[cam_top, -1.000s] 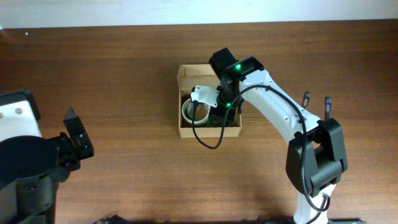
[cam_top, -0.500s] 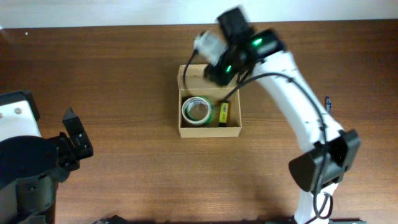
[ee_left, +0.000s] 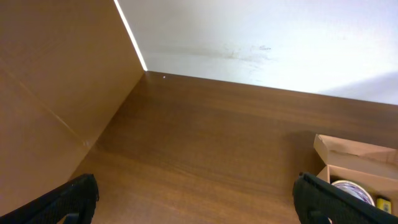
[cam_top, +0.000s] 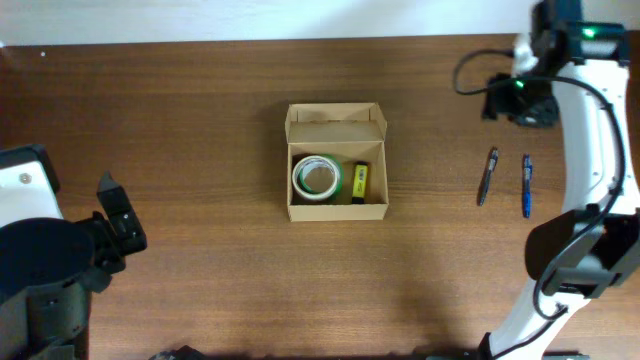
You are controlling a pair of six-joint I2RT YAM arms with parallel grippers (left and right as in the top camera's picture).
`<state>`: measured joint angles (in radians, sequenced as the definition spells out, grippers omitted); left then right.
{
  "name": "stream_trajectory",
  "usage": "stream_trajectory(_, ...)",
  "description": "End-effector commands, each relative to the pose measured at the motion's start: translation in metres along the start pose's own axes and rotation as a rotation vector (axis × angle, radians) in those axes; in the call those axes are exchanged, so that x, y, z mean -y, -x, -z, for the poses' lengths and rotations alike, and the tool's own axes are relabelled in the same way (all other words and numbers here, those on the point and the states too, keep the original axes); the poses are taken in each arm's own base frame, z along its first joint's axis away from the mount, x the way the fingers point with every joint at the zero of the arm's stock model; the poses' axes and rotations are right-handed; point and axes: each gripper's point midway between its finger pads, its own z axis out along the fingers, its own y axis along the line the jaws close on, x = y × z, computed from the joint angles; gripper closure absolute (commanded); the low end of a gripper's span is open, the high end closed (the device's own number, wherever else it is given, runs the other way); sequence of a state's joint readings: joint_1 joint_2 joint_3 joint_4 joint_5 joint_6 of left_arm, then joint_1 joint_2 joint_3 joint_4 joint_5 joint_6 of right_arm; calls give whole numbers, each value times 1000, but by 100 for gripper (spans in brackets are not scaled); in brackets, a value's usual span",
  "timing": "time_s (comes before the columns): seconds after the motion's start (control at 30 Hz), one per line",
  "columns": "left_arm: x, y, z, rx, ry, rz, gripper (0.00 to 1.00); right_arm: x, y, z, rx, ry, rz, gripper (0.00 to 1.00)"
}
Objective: Pack container
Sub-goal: 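Withdraw the right gripper and move it over the grey marker, then lower the right gripper onto the grey marker and grasp it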
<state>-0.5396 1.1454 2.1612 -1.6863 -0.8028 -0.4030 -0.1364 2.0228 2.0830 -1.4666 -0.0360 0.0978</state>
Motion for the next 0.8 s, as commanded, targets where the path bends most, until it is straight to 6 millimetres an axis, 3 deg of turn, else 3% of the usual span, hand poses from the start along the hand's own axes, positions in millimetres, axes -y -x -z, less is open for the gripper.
stream_trajectory(0.0, -5, 1, 0, 7, 29, -16, 1, 19, -27, -28, -123, -32, -66, 33)
stream_trajectory(0.17, -5, 1, 0, 7, 29, -16, 1, 21, -76, -82, -296, -42, -66, 33)
stream_trajectory(0.3, -5, 1, 0, 7, 29, -16, 1, 11, -95, -109, -337, -14, -53, 36)
stream_trajectory(0.5, -5, 1, 0, 7, 29, -16, 1, 9, -91, -126, -297, -6, -65, 45)
stream_trajectory(0.77, -5, 1, 0, 7, 28, -16, 1, 6, -58, -134, -161, -2, -214, 49)
